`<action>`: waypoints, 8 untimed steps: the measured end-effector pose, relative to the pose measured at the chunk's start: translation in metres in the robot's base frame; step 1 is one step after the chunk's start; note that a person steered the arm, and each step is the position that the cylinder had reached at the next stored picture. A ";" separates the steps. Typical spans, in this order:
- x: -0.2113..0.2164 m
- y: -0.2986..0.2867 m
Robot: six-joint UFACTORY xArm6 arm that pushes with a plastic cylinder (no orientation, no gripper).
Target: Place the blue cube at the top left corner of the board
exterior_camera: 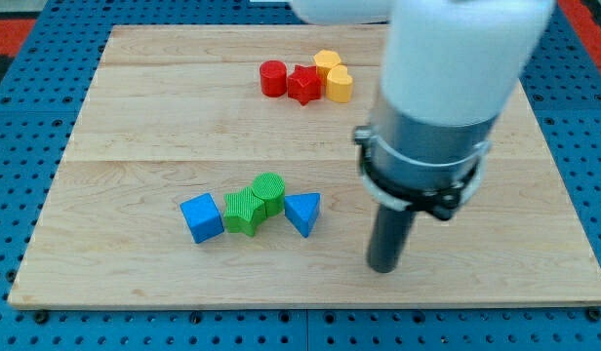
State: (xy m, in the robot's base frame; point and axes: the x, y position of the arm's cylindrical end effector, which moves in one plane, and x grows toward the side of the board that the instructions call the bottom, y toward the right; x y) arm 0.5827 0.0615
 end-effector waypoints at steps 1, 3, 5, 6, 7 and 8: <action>-0.023 -0.056; -0.009 -0.106; -0.056 -0.162; -0.049 -0.179; -0.094 -0.236; -0.125 -0.259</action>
State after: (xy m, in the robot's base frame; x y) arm 0.4582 -0.1975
